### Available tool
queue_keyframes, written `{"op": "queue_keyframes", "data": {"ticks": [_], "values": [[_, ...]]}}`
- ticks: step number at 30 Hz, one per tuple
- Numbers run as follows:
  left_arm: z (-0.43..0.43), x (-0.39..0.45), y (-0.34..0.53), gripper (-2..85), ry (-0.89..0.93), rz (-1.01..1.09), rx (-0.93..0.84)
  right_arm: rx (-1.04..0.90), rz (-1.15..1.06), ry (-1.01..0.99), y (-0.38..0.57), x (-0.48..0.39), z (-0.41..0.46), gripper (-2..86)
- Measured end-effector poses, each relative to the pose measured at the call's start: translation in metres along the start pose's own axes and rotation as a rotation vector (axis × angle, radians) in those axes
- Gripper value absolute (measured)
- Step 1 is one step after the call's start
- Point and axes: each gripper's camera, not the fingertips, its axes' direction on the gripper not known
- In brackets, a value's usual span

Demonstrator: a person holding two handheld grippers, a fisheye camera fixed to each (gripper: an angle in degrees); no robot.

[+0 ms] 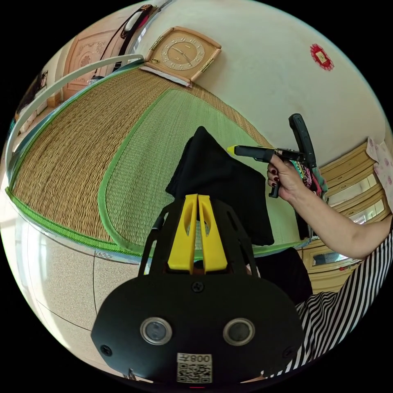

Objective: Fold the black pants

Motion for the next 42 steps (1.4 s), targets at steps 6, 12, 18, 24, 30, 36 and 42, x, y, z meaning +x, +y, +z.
{"op": "queue_keyframes", "data": {"ticks": [6,12,18,24,30,36,42], "values": [[0.021,0.013,0.002,0.1,-0.015,-0.036,-0.043,-0.066,0.032,-0.05,0.006,0.024,0.012,0.1],[0.034,0.039,0.01,0.0,-0.024,0.009,-0.051,0.054,-0.026,-0.142,0.057,0.031,-0.023,0.1],[0.06,0.055,0.01,0.1,-0.048,0.006,-0.086,-0.084,0.018,-0.155,0.063,0.054,0.012,0.0],[0.071,0.073,0.014,0.1,-0.069,0.001,-0.097,-0.006,0.04,-0.155,0.079,0.083,-0.017,0.1],[0.084,0.104,0.027,0.1,0.005,0.066,-0.093,0.047,0.149,-0.235,0.168,0.143,-0.054,0.1],[0.126,0.134,0.034,0.1,0.018,0.119,-0.192,-0.071,0.245,-0.277,0.244,0.178,-0.037,0.2],[0.148,0.151,0.033,0.3,-0.017,0.133,-0.23,-0.023,0.297,-0.315,0.27,0.212,-0.049,0.2]]}}
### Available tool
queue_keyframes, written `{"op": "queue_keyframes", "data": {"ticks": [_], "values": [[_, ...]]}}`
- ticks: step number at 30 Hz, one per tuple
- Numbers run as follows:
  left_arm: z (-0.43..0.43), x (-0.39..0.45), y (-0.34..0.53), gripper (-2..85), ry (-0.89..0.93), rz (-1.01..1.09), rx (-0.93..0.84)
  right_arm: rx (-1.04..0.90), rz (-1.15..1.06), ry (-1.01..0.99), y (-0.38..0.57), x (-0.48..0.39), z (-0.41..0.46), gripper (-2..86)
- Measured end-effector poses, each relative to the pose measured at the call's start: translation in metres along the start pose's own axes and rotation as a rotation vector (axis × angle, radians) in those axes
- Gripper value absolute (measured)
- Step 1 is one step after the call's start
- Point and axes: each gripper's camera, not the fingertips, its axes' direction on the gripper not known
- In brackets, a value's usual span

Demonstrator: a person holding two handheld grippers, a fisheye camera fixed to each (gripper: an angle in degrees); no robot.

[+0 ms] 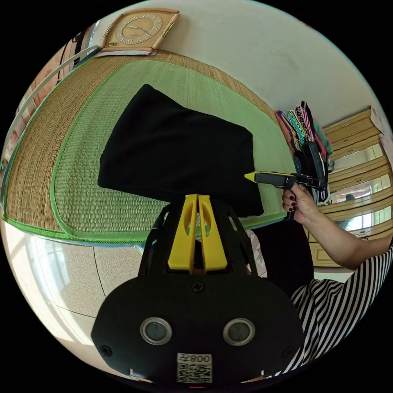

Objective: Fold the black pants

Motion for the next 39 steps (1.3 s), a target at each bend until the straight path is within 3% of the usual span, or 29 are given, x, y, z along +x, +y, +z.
{"op": "queue_keyframes", "data": {"ticks": [7,11,16,39], "values": [[0.034,0.033,0.002,2.2,0.192,0.052,-0.077,0.025,0.028,-0.065,0.013,0.046,-0.03,0.4],[0.075,0.053,0.002,5.8,0.245,0.075,-0.214,0.013,0.12,-0.201,0.05,0.084,-0.036,1.2],[0.108,0.064,-0.003,7.3,0.336,0.046,-0.253,0.012,0.213,-0.35,0.079,0.123,-0.042,4.0],[0.126,0.042,-0.003,0.3,0.249,0.062,-0.177,0.042,0.392,-0.655,0.109,0.203,-0.047,10.1]]}}
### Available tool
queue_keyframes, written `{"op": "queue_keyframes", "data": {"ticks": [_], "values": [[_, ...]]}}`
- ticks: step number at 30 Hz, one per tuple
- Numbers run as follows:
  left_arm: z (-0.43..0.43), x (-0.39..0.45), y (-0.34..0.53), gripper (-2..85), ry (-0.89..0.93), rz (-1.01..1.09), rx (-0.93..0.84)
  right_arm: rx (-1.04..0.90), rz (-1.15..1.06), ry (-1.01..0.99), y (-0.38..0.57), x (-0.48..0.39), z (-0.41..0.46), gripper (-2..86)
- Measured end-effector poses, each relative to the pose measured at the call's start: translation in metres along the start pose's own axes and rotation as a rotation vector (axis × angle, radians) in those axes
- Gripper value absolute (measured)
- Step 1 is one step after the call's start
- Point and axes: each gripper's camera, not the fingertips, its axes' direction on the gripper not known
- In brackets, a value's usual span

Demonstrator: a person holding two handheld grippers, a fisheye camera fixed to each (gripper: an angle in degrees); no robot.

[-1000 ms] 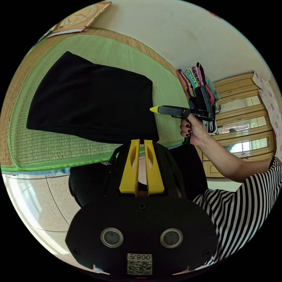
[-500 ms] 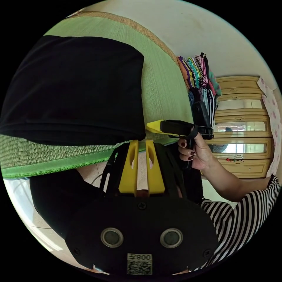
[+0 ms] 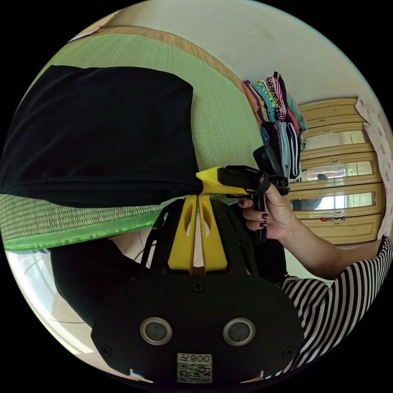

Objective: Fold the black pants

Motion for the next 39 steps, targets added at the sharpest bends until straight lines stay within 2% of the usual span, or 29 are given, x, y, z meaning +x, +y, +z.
{"op": "queue_keyframes", "data": {"ticks": [12,15,21,26,32,39], "values": [[-0.023,-0.038,0.014,0.3,0.034,0.032,0.005,-0.035,0.015,-0.044,-0.009,0.004,0.004,5.3],[-0.038,-0.061,0.023,0.8,0.106,-0.022,0.033,-0.022,0.005,-0.079,-0.005,-0.001,0.0,3.6],[-0.075,-0.127,0.05,4.6,0.338,-0.232,0.167,-0.011,-0.024,-0.12,-0.003,-0.024,-0.008,2.4],[-0.097,-0.191,0.079,8.7,0.628,-0.453,0.394,-0.023,-0.078,-0.105,-0.009,-0.056,-0.01,2.1],[-0.112,-0.24,0.095,13.1,0.79,-0.634,0.555,-0.032,-0.124,-0.093,-0.011,-0.086,-0.007,1.9],[-0.131,-0.276,0.104,15.0,0.817,-0.758,0.649,-0.025,-0.157,-0.098,-0.008,-0.111,-0.006,1.7]]}}
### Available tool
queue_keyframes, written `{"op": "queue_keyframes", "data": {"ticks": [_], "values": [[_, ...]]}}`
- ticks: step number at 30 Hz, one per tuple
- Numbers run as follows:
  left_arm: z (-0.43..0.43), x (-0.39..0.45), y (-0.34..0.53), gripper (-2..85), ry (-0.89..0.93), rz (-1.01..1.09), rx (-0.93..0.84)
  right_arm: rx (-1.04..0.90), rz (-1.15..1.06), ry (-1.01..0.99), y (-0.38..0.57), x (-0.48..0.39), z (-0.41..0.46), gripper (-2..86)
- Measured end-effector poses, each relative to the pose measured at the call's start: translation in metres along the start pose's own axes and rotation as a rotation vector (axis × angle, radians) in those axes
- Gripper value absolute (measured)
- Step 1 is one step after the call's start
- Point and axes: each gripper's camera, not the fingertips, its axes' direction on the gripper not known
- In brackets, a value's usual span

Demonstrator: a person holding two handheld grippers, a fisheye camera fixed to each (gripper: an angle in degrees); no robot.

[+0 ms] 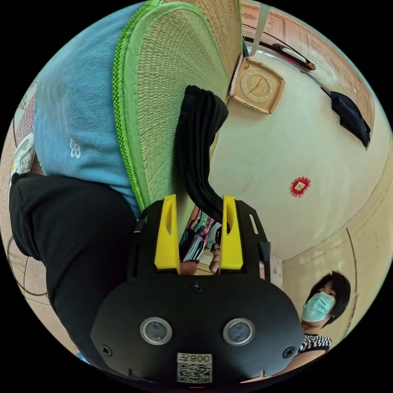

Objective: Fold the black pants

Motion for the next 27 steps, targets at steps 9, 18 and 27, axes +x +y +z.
{"op": "queue_keyframes", "data": {"ticks": [9,18,27], "values": [[-0.016,0.011,-0.035,14.5,-0.032,-0.018,0.076,-0.002,-0.038,0.003,0.013,-0.024,-0.002,1.6],[-0.002,0.018,-0.054,8.9,-0.113,-0.005,0.048,0.018,-0.014,0.01,0.049,-0.024,-0.024,1.6],[0.024,0.023,-0.034,6.5,-0.137,0.038,-0.006,0.045,0.037,-0.003,0.105,-0.01,-0.06,1.6]]}}
